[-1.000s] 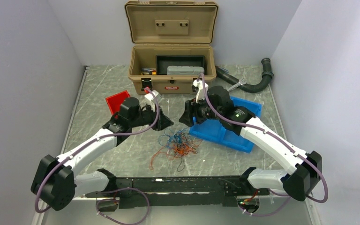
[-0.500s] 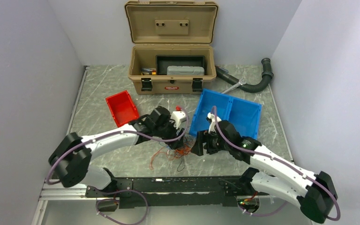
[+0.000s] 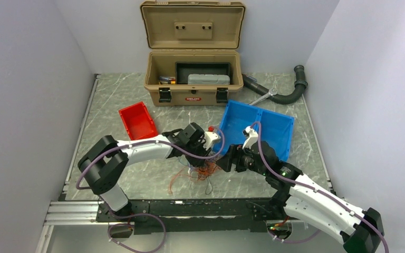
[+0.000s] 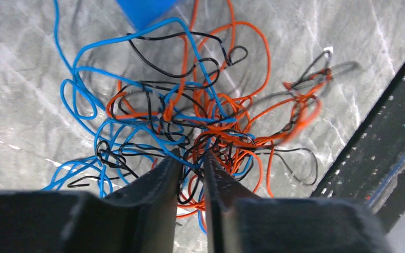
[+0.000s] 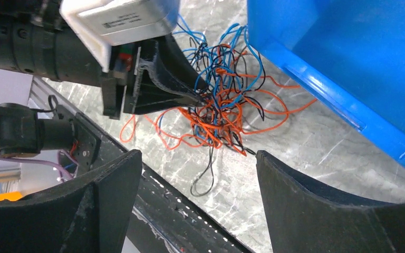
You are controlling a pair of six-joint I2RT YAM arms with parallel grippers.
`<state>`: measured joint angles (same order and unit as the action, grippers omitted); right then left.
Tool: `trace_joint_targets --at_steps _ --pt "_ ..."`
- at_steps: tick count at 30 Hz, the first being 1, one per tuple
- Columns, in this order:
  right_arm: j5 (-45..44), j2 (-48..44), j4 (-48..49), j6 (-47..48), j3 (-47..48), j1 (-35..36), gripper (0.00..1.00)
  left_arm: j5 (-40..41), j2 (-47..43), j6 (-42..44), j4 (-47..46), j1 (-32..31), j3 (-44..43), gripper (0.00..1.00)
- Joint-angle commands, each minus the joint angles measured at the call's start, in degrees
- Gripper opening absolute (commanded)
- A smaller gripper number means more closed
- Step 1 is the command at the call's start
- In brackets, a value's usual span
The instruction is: Untangle the cables
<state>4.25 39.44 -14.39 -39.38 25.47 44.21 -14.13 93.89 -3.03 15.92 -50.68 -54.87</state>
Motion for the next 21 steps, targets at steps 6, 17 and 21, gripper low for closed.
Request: trace_joint_targets --at_steps 6,17,21 --pt "-0.55 -0.68 9.58 -3.89 -5.41 1.21 0.81 -17.57 -5.27 -7.59 -8.69 7.37 4.77 0.00" --pt "2.67 7.09 25.45 -3.08 -6.60 6.01 0.79 -15.24 -24.35 -30.05 -29.17 15.14 19.16 0.00" --pt "-1.28 11.68 29.07 -0.90 -4.69 9.05 0.75 -14.31 -27.43 -31.61 -29.64 15.26 19.82 0.00"
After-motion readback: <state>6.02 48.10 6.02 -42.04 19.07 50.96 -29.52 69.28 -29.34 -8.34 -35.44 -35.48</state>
